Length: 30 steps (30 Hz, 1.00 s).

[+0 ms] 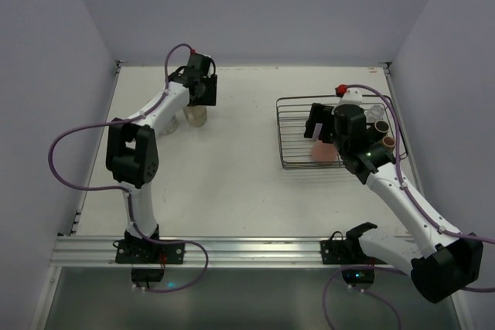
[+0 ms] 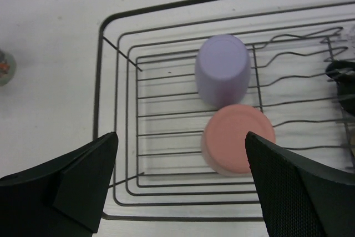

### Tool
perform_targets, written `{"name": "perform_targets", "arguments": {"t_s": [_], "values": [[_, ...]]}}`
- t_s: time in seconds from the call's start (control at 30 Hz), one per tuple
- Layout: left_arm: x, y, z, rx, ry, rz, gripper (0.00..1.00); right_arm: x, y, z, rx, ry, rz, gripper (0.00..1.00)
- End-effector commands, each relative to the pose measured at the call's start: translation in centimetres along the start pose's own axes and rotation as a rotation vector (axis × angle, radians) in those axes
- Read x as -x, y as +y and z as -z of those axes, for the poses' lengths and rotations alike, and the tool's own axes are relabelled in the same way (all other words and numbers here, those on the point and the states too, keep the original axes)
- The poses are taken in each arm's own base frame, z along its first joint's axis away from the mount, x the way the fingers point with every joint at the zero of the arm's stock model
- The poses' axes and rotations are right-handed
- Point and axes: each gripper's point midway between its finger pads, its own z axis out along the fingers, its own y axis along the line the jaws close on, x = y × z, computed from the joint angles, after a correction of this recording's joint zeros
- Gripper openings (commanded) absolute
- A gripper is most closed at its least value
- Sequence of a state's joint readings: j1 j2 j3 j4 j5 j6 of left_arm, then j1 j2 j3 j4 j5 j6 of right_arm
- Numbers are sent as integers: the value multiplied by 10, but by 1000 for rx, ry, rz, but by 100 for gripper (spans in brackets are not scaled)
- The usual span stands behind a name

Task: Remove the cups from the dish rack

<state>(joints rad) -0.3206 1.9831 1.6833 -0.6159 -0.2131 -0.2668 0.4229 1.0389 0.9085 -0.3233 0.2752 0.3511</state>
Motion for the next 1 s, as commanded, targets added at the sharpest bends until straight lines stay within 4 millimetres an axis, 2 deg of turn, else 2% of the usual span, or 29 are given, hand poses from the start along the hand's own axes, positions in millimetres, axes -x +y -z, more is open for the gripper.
{"name": "perform_targets", "arguments": {"t_s": [0.0,0.1,0.17,0.27,0.3,0.37,0.4,0.47,0.5,0.53,0.57,0.6,0.63,0.67,0.7,0.8,0.83,0.87,0.9,0.93,0.97], "values": [[33,-1,29,-43,-94,3,68,3,-32,4,-159,-19,16,99],[48,-6,47,-84,-150,24,77,-8,-49,6,-212,-17,3,99],[55,-9,57,-111,-177,36,80,-12,-53,6,-220,-10,-8,99],[68,-17,82,-158,-240,56,81,-23,-58,2,-235,22,-13,99],[71,-22,96,-174,-270,55,82,-29,-58,-3,-237,45,-11,99],[76,-30,114,-200,-314,54,83,-37,-58,-9,-236,77,-11,99],[74,-39,131,-229,-340,48,83,-43,-60,-15,-249,101,-6,99],[75,-58,152,-310,-388,40,83,-45,-62,-21,-265,111,-3,99],[63,-70,167,-365,-397,34,83,-46,-60,-26,-258,112,-2,99],[48,-82,166,-433,-389,38,83,-46,-57,-28,-245,118,-2,99],[56,-92,188,-503,-441,30,83,-47,-57,-30,-245,119,-1,99],[37,-97,194,-556,-429,44,83,-46,-56,-32,-242,115,-4,97],[29,-102,197,-602,-424,50,83,-48,-57,-35,-249,125,1,96],[10,-115,197,-695,-397,59,83,-49,-58,-36,-256,129,4,95],[6,-118,212,-752,-417,66,83,-48,-60,-37,-271,125,6,93],[-26,-133,224,-897,-381,81,82,-49,-64,-42,-287,131,10,87],[-27,-139,232,-951,-405,76,82,-48,-65,-42,-291,129,13,79],[-42,-140,227,-960,-366,90,82,-47,-65,-41,-294,122,11,76],[-48,-142,232,-979,-368,92,82,-45,-65,-41,-293,106,9,71],[-51,-145,235,-1012,-373,86,82,-43,-67,-40,-300,94,6,62],[-62,-146,232,-1023,-349,91,82,-40,-67,-37,-297,75,-2,48]]}}
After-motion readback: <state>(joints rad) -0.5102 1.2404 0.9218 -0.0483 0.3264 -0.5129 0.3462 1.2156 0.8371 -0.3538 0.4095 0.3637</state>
